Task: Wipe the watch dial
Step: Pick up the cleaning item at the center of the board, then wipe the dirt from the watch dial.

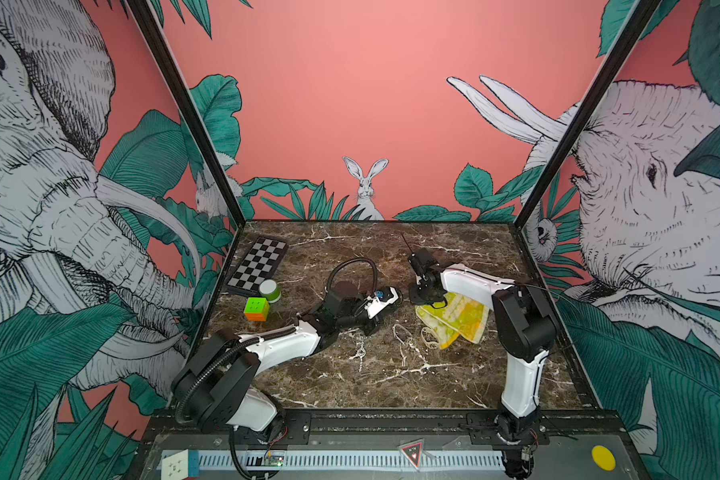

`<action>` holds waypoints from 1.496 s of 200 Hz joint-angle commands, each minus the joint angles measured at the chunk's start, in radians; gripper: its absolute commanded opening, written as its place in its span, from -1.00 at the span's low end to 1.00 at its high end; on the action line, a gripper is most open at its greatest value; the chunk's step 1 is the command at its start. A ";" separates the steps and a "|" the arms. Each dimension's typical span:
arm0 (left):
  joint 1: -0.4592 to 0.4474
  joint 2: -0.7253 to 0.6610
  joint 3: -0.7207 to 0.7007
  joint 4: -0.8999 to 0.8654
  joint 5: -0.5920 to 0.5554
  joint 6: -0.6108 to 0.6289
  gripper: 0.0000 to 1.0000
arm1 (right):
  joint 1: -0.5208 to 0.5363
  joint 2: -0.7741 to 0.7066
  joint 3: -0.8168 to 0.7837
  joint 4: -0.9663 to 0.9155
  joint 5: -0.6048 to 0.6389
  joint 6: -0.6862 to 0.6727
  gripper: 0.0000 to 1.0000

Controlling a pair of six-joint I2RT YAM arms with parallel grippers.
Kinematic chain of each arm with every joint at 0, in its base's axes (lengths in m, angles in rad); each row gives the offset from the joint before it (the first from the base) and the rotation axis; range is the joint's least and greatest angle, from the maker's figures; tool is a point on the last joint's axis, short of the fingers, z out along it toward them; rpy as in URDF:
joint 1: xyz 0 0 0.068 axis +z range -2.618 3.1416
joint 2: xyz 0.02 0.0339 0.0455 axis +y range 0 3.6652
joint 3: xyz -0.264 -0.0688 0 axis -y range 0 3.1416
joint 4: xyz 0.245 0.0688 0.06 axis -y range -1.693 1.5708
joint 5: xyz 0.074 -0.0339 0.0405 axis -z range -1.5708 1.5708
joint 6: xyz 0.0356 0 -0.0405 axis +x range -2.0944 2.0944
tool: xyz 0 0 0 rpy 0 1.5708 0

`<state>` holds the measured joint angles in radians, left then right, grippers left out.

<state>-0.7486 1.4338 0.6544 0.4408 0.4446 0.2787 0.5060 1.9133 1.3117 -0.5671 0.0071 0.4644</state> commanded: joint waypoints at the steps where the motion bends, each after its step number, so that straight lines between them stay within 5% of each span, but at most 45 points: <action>1: 0.008 0.013 0.019 0.027 -0.011 -0.018 -1.00 | -0.030 -0.114 -0.051 0.038 -0.074 -0.038 -0.94; 73: 0.009 0.140 0.140 0.043 -0.037 -0.053 -1.00 | -0.195 -0.410 -0.268 0.350 -0.493 -0.035 -1.00; 116: 0.009 0.218 0.253 -0.010 -0.019 -0.059 -1.00 | -0.201 -0.472 -0.293 0.464 -0.629 -0.033 -1.00; 171: 0.009 0.269 0.345 -0.073 -0.037 0.004 -1.00 | -0.200 -0.540 -0.316 0.533 -0.654 -0.057 -1.00; 233: 0.034 0.322 0.427 -0.078 -0.020 0.024 -1.00 | -0.207 -0.588 -0.244 0.419 -0.514 -0.161 -1.00; 299: 0.041 0.356 0.456 -0.038 0.022 0.019 -1.00 | -0.208 -0.558 -0.226 0.473 -0.638 -0.134 -1.00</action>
<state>-0.7078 1.7897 1.0740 0.3664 0.4198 0.2855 0.2996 1.3548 1.0748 -0.1642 -0.5697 0.3252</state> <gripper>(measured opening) 0.073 0.056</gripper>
